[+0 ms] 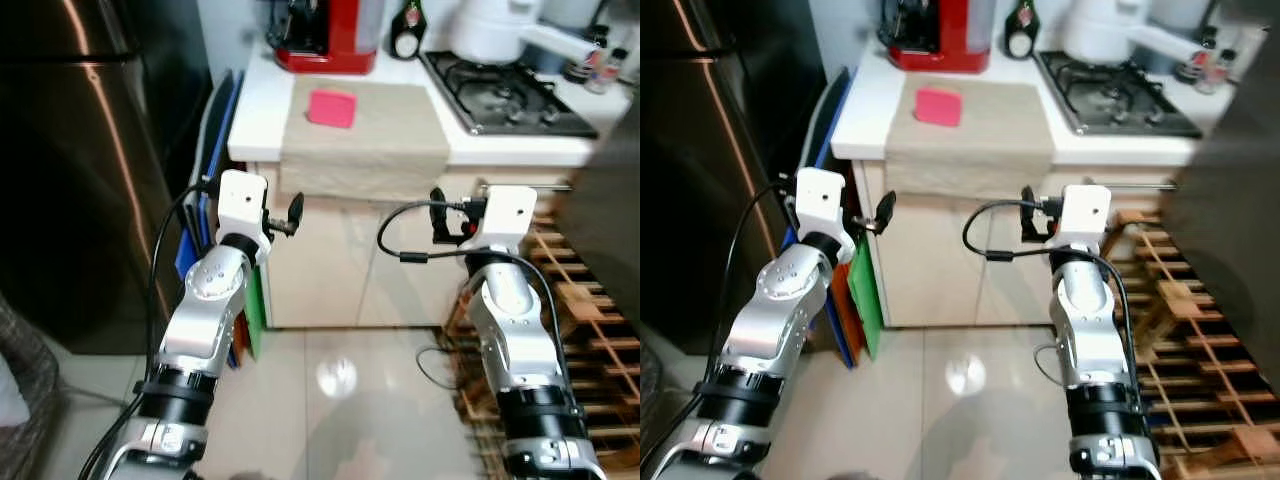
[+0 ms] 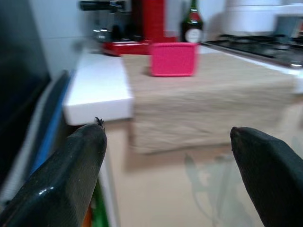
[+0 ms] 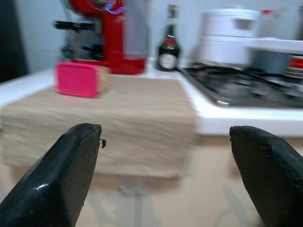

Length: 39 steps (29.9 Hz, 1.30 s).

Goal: Restocking fridge

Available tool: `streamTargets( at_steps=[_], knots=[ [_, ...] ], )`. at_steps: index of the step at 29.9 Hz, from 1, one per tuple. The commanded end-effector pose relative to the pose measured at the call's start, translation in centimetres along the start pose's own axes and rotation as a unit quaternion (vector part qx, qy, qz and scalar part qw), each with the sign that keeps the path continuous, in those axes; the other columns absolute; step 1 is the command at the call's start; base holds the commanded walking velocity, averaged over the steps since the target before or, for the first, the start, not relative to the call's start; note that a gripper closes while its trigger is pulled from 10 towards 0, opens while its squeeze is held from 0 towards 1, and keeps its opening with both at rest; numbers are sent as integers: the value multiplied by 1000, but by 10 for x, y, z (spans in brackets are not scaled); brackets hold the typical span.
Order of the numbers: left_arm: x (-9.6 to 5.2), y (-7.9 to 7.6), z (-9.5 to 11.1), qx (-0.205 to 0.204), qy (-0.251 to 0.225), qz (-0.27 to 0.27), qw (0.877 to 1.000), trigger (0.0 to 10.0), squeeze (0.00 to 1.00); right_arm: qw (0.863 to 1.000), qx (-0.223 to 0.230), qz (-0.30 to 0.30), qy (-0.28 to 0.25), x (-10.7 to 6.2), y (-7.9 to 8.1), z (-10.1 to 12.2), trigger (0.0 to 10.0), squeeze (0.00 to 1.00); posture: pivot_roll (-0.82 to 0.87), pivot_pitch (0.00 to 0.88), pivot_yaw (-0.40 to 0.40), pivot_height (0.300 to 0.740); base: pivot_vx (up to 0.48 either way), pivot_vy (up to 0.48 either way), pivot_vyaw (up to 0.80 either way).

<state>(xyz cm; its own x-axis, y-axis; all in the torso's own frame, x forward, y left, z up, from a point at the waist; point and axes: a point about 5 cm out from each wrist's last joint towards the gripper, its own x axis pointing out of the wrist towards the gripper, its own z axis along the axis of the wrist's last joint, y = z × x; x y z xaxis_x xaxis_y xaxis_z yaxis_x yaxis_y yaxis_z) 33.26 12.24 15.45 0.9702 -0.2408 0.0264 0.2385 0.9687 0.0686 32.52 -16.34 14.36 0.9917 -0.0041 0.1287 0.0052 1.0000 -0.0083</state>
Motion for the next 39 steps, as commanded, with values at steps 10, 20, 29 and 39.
streamTargets(
  at_steps=[10, 20, 29, 39],
  knots=[
    [-5, 9, 24, -39, -94, 24, 995, 10000, 0, 1000, 1, 14, -15, 4, 9, 5, 10000, 0, 6, 0, -13, 740, 480, 0, 0],
    [-3, 0, 27, -46, -101, 3, 994, 10000, 0, 1000, 0, 11, -25, 4, 8, 10, 10000, 0, -4, 0, -7, 740, 480, 0, 0],
    [1, -1, 33, -44, -113, -3, 993, 10000, 0, 994, -24, 30, -98, 9, 11, 50, 10000, 0, -9, 0, -10, 740, 475, 0, 0],
    [2, -2, 36, -52, -126, -5, 991, 10000, 0, 980, -27, 42, -194, 19, 13, 106, 10000, 0, -13, 0, -6, 740, 172, 0, 0]
  ],
)
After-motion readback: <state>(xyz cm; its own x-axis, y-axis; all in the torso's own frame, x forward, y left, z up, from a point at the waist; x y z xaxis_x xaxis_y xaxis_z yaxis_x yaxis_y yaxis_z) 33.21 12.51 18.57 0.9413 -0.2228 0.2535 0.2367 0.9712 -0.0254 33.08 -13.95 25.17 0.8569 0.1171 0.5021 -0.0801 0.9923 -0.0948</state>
